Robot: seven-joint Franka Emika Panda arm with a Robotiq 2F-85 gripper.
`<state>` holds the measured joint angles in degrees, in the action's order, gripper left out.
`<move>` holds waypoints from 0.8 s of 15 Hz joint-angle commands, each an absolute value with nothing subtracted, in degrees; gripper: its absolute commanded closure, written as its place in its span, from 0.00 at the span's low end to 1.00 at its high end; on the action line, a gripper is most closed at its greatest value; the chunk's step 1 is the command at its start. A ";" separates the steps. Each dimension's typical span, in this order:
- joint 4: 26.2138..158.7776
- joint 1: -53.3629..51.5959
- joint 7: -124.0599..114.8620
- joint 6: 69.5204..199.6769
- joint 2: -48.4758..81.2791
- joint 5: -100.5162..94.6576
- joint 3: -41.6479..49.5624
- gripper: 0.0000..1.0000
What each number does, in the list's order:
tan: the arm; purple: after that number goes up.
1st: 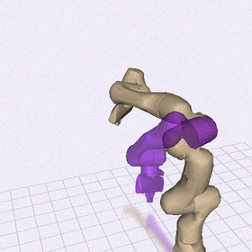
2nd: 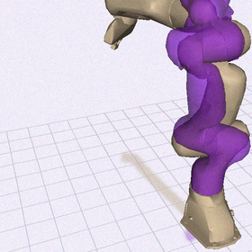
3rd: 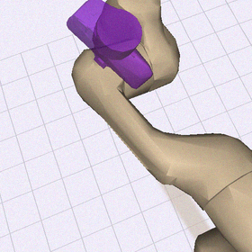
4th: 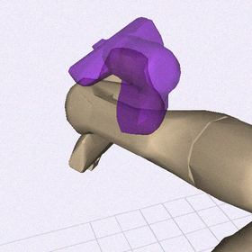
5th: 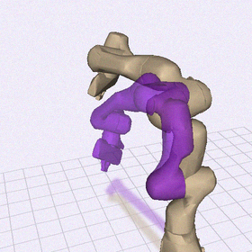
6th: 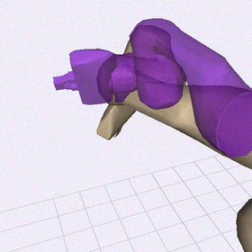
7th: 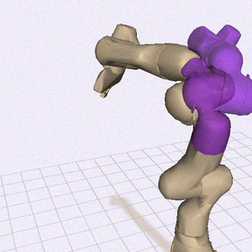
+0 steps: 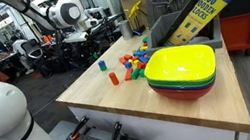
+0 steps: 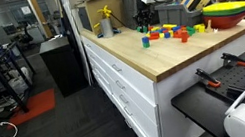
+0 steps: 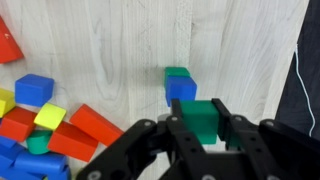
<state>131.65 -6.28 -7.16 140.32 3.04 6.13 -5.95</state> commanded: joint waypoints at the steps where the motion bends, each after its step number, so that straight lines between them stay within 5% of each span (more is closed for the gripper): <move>1: 130.66 -6.78 -9.60 139.52 3.36 3.45 -6.10 0.92; 12: 125.54 -6.83 -11.43 136.49 7.84 0.94 -5.50 0.92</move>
<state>129.18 -6.79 -9.43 139.72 6.03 2.51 -5.98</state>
